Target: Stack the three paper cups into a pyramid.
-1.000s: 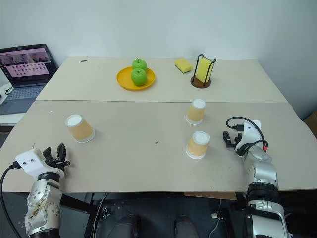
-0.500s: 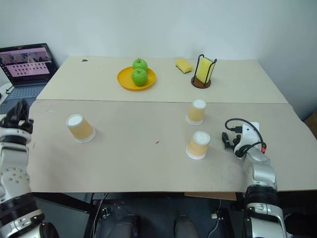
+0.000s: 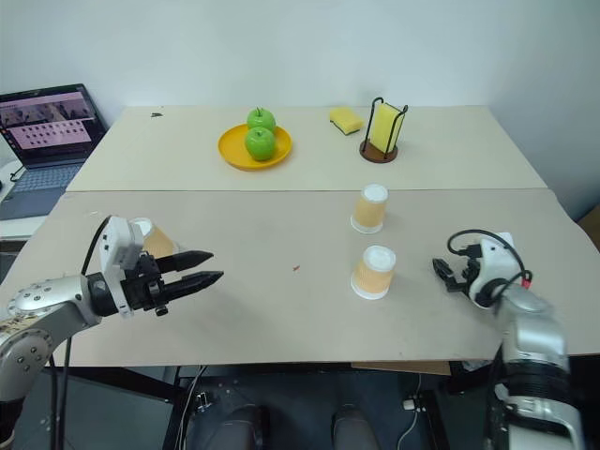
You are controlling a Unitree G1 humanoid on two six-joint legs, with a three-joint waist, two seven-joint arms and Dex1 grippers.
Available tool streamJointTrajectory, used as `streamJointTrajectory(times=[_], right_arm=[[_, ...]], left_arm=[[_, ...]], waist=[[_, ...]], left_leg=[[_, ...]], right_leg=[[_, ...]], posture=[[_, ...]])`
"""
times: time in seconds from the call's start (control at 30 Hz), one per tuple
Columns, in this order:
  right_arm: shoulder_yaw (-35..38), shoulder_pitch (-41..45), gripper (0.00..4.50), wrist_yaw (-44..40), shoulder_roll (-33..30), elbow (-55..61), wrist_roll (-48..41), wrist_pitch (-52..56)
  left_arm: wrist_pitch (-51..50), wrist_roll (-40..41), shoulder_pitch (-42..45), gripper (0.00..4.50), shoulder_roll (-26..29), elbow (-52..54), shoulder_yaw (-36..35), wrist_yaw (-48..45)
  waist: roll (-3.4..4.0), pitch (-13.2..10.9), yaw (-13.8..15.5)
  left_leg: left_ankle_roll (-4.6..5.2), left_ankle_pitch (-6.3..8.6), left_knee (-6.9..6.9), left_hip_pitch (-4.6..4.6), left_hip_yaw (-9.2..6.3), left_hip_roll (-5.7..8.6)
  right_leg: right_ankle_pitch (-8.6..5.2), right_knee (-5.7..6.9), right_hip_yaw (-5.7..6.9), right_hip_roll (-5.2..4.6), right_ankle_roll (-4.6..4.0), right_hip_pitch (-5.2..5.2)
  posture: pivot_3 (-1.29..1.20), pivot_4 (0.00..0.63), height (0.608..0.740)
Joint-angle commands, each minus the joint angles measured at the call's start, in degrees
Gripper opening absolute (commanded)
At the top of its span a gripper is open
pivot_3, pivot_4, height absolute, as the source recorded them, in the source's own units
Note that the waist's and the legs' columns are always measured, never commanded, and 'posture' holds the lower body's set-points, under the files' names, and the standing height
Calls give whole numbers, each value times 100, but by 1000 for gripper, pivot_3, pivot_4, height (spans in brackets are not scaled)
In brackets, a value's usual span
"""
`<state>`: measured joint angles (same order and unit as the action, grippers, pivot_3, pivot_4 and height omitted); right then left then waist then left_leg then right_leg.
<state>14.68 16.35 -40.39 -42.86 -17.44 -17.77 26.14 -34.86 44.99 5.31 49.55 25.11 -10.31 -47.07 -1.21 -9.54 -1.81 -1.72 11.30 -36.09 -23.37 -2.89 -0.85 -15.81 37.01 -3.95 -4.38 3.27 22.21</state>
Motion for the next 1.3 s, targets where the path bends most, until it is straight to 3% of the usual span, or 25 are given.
streamJointTrajectory(times=[0.03, 0.1, 0.17, 0.43, 0.67, 1.3], right_arm=[[84, -341, 4500, -2178, -880, 669, -826, 204], [64, -531, 4500, -3164, -1267, 906, -1170, 204], [-195, -363, 4500, -3486, -1410, 989, -1131, 150], [-1192, 632, 4500, -3066, -974, 1089, -265, -384], [-1343, 761, 4500, -2939, -798, 1239, -152, -458], [-1508, 1339, 4500, -2635, -215, 1403, -245, 51]], left_arm=[[238, -136, -13, 2460, 1, 106, 22, -346], [256, -157, -54, 2460, -59, 155, 63, -436], [250, -174, -53, 2460, -143, 197, 130, -455], [139, -336, -62, 2460, -366, 390, 342, -296], [-25, -237, -83, 2460, -493, 555, 223, -44], [-26, -337, 51, 2460, -585, 483, 270, 99]], waist=[[3, -8, -9], [8, -13, -28], [5, -15, -79], [0, -19, -87], [0, -26, 68], [0, -26, 77]], left_leg=[[0, 0, 0, -1, -1, -2], [0, 0, 0, 3, -1, -5], [0, 0, -1, 11, 1, -8], [0, 0, -9, 3, 1, -13], [0, 0, -22, -13, -5, -1], [0, 0, -24, -8, -5, -3]], right_leg=[[0, 0, 1, 2, 0, 2], [0, 3, 0, 3, 0, 1], [0, 5, 0, 5, 0, -6], [-1, 7, -2, 13, 2, 3], [-1, 8, 5, -1, 4, 6], [1, 13, 4, 1, 2, 5]], posture=[[0, 150, 732], [0, 150, 732], [0, 150, 732], [0, 150, 732], [0, 150, 732], [0, 150, 732]])
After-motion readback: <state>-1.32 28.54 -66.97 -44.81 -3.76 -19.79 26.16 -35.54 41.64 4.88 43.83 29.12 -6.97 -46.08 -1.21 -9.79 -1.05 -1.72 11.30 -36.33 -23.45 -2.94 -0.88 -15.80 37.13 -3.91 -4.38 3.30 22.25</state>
